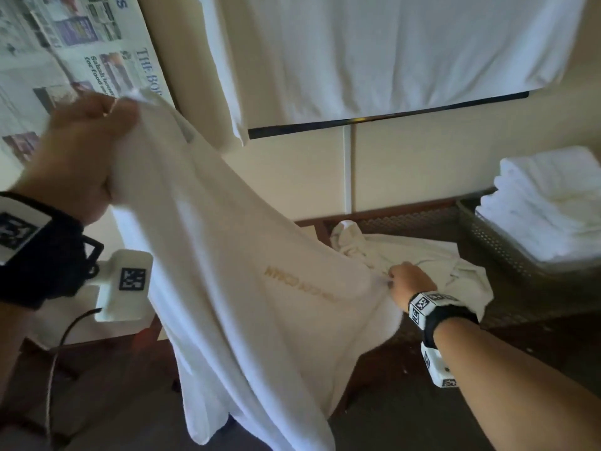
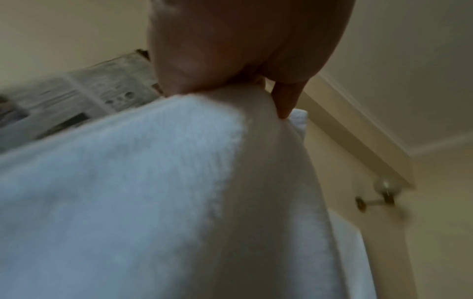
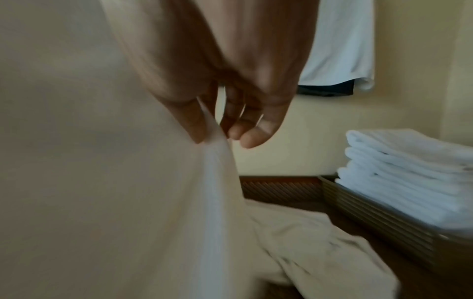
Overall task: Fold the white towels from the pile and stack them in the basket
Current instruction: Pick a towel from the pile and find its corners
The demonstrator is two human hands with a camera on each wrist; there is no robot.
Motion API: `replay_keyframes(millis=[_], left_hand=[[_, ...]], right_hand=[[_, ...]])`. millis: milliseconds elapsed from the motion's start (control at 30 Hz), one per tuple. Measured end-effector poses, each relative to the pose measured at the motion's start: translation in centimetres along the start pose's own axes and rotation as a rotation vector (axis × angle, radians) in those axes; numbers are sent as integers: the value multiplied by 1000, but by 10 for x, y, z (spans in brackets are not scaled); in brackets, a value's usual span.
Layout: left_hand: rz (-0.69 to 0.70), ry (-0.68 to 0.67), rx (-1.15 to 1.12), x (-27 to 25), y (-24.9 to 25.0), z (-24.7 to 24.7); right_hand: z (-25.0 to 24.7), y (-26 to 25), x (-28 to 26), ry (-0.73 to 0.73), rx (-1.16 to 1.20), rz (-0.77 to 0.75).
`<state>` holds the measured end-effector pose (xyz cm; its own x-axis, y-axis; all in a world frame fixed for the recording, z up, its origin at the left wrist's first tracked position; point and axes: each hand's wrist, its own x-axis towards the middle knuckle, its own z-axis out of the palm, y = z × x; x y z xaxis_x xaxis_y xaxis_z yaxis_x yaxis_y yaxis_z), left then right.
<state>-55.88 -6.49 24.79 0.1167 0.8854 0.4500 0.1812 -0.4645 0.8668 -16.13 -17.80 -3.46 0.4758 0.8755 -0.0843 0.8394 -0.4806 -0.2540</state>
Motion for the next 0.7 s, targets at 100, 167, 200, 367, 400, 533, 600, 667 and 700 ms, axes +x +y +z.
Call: replay_keyframes(millis=[100, 167, 200, 367, 400, 533, 600, 667, 700], left_hand=[[90, -70, 108, -25, 0, 44], [131, -129, 170, -36, -9, 70], [135, -156, 201, -41, -14, 82], [131, -221, 198, -60, -26, 117], [124, -207, 205, -58, -29, 118], [118, -227, 193, -56, -29, 113], [111, -268, 185, -58, -29, 110], [82, -294, 171, -58, -32, 109], [73, -303, 166, -59, -33, 107]], right_hand=[[-32, -47, -1, 255, 137, -221], [-56, -92, -18, 444, 452, -510], [-72, -114, -32, 446, 656, -591], [-118, -162, -62, 228, 1102, -703], [-117, -163, -61, 202, 1134, -692], [-106, -161, -49, 177, 1220, -593], [-105, -164, -47, 73, 1301, -613], [-105, -166, -45, -48, 1321, -641], [-105, -168, -46, -128, 1334, -652]])
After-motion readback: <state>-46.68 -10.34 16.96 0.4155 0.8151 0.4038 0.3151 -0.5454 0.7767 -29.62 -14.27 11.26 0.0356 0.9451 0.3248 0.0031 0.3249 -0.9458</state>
